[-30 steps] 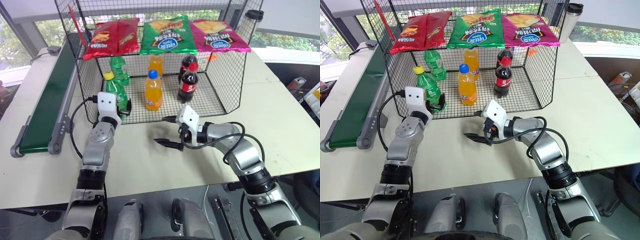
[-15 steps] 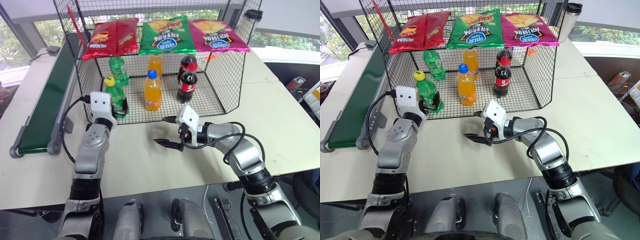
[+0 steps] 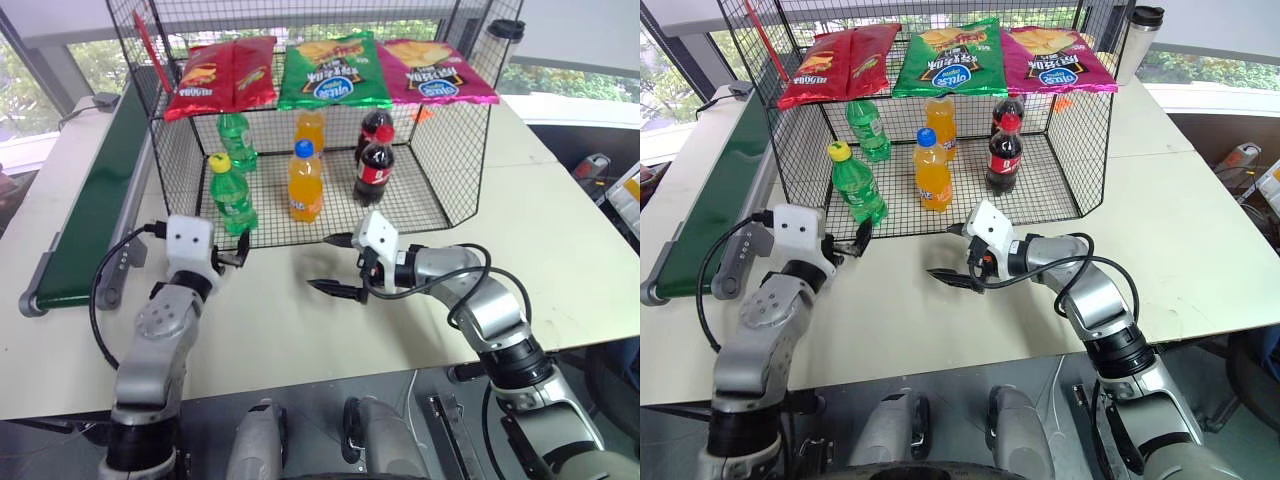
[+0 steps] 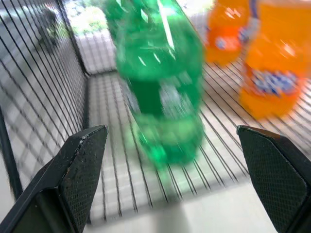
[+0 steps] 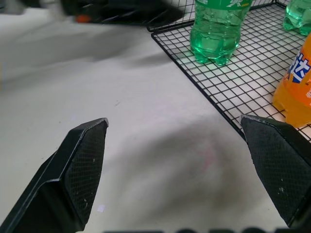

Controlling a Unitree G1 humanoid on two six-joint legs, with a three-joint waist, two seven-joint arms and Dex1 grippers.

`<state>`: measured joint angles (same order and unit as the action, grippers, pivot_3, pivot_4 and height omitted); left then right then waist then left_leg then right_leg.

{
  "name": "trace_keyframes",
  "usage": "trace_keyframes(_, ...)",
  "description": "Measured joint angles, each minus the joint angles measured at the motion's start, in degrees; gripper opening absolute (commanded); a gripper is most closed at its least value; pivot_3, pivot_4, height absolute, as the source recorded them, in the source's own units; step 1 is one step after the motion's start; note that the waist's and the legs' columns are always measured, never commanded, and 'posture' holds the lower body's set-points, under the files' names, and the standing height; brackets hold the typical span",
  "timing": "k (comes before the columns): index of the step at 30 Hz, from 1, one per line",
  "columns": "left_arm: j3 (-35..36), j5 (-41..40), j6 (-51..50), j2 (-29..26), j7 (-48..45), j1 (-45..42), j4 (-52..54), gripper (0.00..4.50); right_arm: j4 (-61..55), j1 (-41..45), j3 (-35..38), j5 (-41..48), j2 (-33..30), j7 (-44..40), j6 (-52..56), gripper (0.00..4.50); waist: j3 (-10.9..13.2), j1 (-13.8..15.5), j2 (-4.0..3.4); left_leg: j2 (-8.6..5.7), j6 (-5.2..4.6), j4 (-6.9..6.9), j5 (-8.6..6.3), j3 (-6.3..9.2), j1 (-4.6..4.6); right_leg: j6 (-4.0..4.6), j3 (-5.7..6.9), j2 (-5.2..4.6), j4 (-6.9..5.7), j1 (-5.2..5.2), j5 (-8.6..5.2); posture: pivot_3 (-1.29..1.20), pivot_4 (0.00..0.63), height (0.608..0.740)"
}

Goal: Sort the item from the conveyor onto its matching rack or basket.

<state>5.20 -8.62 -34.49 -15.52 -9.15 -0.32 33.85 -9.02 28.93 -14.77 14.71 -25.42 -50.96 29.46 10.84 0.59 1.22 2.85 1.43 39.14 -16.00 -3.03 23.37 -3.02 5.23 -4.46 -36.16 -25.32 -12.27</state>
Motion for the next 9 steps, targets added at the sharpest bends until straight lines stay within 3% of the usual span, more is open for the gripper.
trace_keyframes(9,0.26,-2.91,-3.96,-0.40,-1.47,10.05,9.07,4.42,0.03,-0.02,0.00,0.19,0.06,-0.41,-0.15,4.50,0.00,0.13,0.00,-0.01,0.00,0.02,0.00,0.03,-0.01,0.17,-0.01,0.01,0.00,0.00,-0.10,0.00,0.150,0.740)
